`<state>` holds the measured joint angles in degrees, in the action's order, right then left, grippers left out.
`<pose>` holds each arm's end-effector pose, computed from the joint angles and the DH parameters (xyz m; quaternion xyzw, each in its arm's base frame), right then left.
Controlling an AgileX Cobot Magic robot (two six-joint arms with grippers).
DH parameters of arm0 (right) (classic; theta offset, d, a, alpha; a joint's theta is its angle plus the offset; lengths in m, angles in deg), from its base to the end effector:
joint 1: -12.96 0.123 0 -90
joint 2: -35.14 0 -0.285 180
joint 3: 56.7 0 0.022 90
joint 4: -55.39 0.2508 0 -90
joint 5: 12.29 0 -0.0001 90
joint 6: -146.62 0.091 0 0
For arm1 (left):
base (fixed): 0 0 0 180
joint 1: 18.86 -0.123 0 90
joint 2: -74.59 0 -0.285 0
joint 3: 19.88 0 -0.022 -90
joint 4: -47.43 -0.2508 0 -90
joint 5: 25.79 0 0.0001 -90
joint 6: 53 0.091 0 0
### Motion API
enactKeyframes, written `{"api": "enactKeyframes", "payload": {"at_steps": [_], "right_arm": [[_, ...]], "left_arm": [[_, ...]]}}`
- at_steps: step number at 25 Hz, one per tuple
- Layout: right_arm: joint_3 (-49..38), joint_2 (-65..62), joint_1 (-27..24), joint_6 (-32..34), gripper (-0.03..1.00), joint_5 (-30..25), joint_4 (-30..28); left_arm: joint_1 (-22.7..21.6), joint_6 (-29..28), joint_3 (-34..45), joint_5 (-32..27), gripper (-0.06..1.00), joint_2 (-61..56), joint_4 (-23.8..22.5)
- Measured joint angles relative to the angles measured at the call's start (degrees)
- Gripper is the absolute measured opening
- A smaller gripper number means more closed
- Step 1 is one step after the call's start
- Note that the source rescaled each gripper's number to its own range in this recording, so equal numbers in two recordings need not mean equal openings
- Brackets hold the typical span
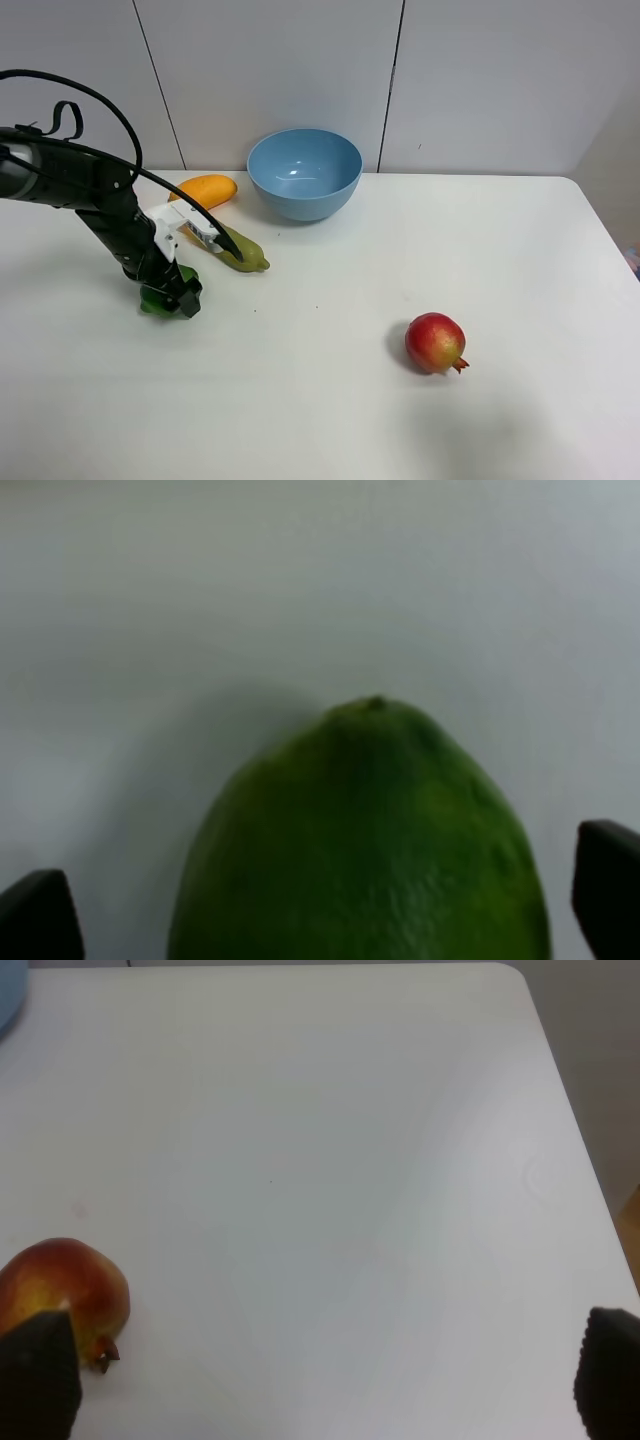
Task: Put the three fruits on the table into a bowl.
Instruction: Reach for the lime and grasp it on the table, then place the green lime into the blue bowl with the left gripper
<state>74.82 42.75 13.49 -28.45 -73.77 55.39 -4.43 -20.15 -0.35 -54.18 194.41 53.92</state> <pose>-0.0060 -0.0001 0.2767 0.0328 0.8546 0.0247 0.5177 0.3292 -0.0898 0.1055 0.3553 0.9281 -0.0146 0.1104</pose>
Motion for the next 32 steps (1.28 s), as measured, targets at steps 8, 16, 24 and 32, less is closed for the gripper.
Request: {"api": "enactKeyframes", "payload": {"at_steps": [8, 16, 24, 32], "right_arm": [[0.0, 0.0, 0.0, 0.0, 1.00, 0.0, 0.0], [0.0, 0.0, 0.0, 0.0, 1.00, 0.0, 0.0], [0.0, 0.0, 0.0, 0.0, 1.00, 0.0, 0.0], [0.0, 0.0, 0.0, 0.0, 1.00, 0.0, 0.0]], "left_arm": [[0.0, 0.1, 0.0, 1.0, 0.03, 0.3, -0.2], [3.5, -6.9, -5.1, 0.1, 0.03, -12.7, -0.2], [10.7, -9.4, -28.4, -0.4, 0.03, -6.9, -1.3], [12.5, -9.6, -45.1, -1.5, 0.03, 10.5, -2.5]]}}
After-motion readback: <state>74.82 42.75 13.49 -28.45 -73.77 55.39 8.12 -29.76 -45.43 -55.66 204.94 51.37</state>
